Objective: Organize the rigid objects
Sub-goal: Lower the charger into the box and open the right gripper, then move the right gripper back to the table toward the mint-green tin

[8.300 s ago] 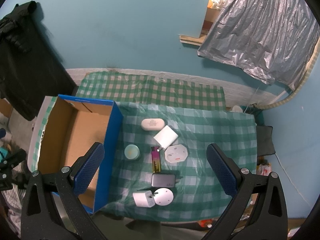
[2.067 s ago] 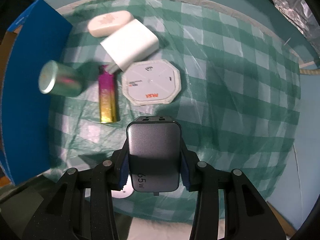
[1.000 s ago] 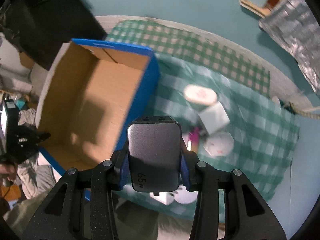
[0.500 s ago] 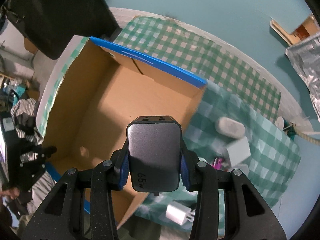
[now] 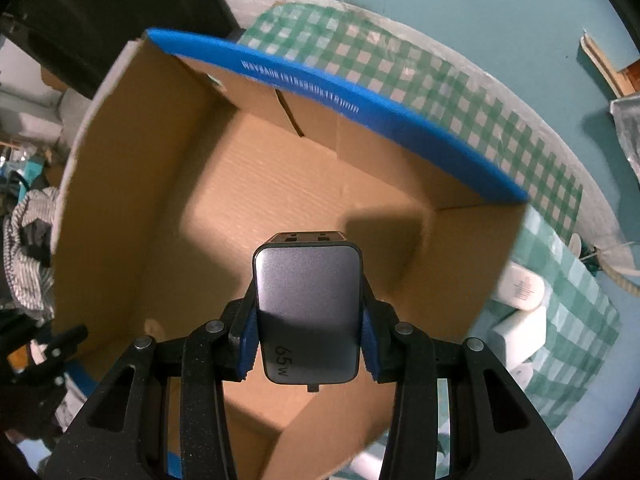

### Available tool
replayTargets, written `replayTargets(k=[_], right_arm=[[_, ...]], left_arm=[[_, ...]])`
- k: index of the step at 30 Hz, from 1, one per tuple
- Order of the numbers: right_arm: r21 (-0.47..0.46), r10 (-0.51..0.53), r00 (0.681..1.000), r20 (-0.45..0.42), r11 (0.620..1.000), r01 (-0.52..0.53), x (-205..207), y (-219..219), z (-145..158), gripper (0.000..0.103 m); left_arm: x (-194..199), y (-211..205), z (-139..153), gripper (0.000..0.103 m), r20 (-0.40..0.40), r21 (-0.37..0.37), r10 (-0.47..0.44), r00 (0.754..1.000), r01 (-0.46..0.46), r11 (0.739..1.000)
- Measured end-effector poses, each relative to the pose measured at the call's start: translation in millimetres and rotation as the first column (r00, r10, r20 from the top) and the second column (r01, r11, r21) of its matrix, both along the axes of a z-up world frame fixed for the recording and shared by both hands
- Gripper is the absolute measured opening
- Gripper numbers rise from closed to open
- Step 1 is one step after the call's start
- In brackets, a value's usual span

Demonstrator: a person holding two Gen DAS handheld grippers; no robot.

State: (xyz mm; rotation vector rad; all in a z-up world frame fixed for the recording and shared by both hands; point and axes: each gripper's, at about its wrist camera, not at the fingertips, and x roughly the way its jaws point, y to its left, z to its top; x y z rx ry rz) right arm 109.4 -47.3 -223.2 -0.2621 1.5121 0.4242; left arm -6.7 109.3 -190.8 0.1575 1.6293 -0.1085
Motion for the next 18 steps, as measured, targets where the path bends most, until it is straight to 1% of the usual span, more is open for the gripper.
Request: replayTargets(k=[1,3,4,5,7,10,12,14,15,18], right_arm=[[-0.013,0.010,1.000,0.009,1.000,-0.010,0,2,-1,0.041],[-0.009,0.013,1.000,0.019,1.000,-0.013,0,3,-2,0.041],[-0.003,0.007,1.000,0.022,1.000,-0.007,1,3,-1,0.036],[0.005,0.001,1.000,0.021,1.000,-0.001,2,2,0,0.035],[0.013,-0.007,1.000,0.019,1.000,0.007,5,1,1,0.035],[0.001,-0.005,1.000,0.022,1.000,0.005,7,1,2,0.035],[0.016,-0.011,1.000,0.027,1.000,0.011,6,0,5,0.035],[0.029,-0.019,0.999,0.033,0.999,0.018,5,-3,9,0.039],[0.035,-0.020,0.999,0.040,0.999,0.019,3,-4,12,0.043],[0.052,-0.022,0.998,0.058,0.998,0.019,-1,-7,23,0.050]], left_arm=[[0,0,0,0.009,0.000,-0.003,0.001,1.000,-0.001,1.000],[-1,1,0,0.009,0.000,-0.005,0.001,1.000,-0.001,1.000],[-1,1,0,0.009,-0.002,-0.004,0.001,1.000,-0.001,1.000],[0,1,0,0.009,-0.004,-0.003,0.001,1.000,-0.001,1.000],[0,1,-1,0.009,-0.005,-0.002,0.000,1.000,0.000,1.000],[0,1,-1,0.009,-0.005,0.000,-0.008,1.000,0.008,1.000],[0,1,-1,0.009,-0.006,0.002,-0.012,1.000,0.012,1.000],[0,0,-2,0.009,-0.007,0.002,-0.012,1.000,0.012,1.000],[0,0,-1,0.009,-0.006,0.003,-0.013,1.000,0.013,1.000],[0,-1,-1,0.009,-0.006,0.006,-0.017,1.000,0.017,1.000]])
